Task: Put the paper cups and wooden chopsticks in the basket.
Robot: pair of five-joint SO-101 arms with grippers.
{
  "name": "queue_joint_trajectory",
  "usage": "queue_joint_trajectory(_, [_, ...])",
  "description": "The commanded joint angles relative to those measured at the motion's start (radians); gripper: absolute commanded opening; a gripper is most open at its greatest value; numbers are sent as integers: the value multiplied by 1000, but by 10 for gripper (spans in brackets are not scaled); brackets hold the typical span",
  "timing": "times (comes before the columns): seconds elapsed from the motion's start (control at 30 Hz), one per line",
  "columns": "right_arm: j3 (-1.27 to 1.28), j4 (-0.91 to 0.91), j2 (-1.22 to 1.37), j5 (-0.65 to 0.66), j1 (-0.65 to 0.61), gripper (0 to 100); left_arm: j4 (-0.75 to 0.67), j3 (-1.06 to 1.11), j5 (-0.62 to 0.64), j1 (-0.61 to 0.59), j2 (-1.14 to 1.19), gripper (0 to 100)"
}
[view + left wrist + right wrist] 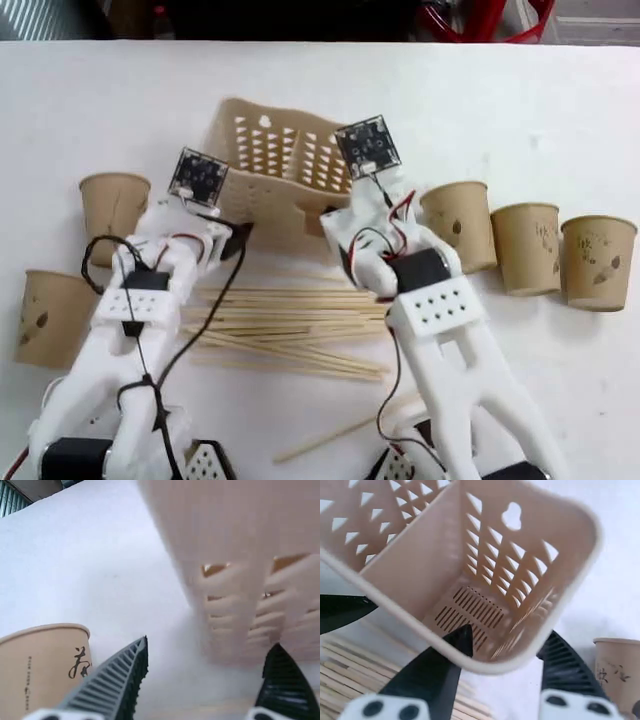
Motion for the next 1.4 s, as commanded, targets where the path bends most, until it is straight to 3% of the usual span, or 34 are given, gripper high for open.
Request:
queue_joint_trajectory(0.0, [-9, 54, -134, 52, -4, 212, 35, -44, 12, -7, -13, 354])
queue_joint_trajectory(0.17, [-9, 70, -231, 106, -12, 212, 35, -48, 14, -5, -13, 354])
queue_joint_trajectory(0.33, [-35, 58, -196, 180, -10, 215, 35, -44, 14, -2, -13, 354])
queue_joint_trajectory(0.57, [-26, 65, -114, 186, -12, 221, 37, -41, 14, -4, -7, 354])
queue_joint_trajectory(0.77, [48, 70, -119, 233, -13, 366, 35, -41, 14, -5, -5, 354])
queue_joint_trajectory(1.07, [270, -33, -374, 227, -4, 322, 34, -49, 48, -12, -5, 354])
queue_joint_trajectory(1.23, [301, 117, -604, 239, 42, 322, 35, -46, 49, -12, -5, 354])
queue_joint_trajectory(1.37, [299, 297, -742, 345, 124, 322, 35, -43, 49, -12, -5, 354])
